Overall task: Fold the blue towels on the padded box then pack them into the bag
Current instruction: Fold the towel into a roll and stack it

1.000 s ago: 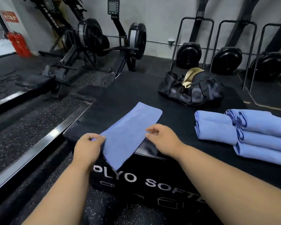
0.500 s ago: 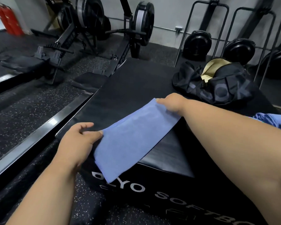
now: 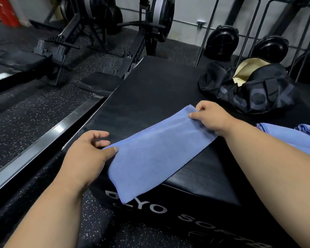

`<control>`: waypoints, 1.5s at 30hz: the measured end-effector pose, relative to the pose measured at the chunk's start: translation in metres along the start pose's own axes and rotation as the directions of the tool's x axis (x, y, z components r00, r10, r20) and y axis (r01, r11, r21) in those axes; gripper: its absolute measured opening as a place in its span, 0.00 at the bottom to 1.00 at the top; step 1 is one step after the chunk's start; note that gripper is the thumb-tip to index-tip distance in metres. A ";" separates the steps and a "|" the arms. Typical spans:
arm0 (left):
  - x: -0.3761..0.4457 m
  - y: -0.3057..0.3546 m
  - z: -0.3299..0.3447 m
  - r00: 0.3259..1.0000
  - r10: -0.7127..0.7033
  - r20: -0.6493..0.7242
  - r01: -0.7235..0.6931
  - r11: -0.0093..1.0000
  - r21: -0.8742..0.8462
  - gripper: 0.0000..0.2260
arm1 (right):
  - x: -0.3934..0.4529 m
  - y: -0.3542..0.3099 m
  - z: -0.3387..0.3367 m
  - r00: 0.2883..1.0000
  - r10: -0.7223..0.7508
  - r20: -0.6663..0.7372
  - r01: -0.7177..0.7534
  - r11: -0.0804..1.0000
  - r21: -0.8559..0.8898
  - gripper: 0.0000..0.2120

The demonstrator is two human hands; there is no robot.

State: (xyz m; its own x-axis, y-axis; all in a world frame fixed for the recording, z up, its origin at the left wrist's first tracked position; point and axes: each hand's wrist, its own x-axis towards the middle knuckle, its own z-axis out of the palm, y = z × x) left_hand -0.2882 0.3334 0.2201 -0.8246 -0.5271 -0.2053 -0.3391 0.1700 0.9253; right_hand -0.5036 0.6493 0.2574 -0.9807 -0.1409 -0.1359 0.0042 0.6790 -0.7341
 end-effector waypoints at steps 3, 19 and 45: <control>-0.004 0.003 0.008 0.995 0.076 -0.061 -0.075 0.997 0.018 0.17 | 0.000 0.004 -0.007 0.998 -0.041 -0.045 0.043 0.998 0.053 0.10; -0.022 0.031 0.049 0.874 0.482 -0.059 -0.429 0.824 0.369 0.18 | 0.003 -0.002 0.012 0.934 -0.348 -0.078 0.298 0.881 -0.367 0.26; -0.031 0.024 0.078 0.928 0.154 0.339 -0.371 0.465 0.804 0.44 | -0.037 0.007 0.041 0.943 -0.170 0.286 0.311 0.751 -0.582 0.37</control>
State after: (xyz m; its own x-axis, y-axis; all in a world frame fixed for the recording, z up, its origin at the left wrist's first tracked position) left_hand -0.3060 0.4190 0.2239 -0.9711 -0.1807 -0.1562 -0.2158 0.9440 0.2495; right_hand -0.4597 0.6294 0.2302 -0.8697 -0.4540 -0.1939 -0.4162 0.8855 -0.2066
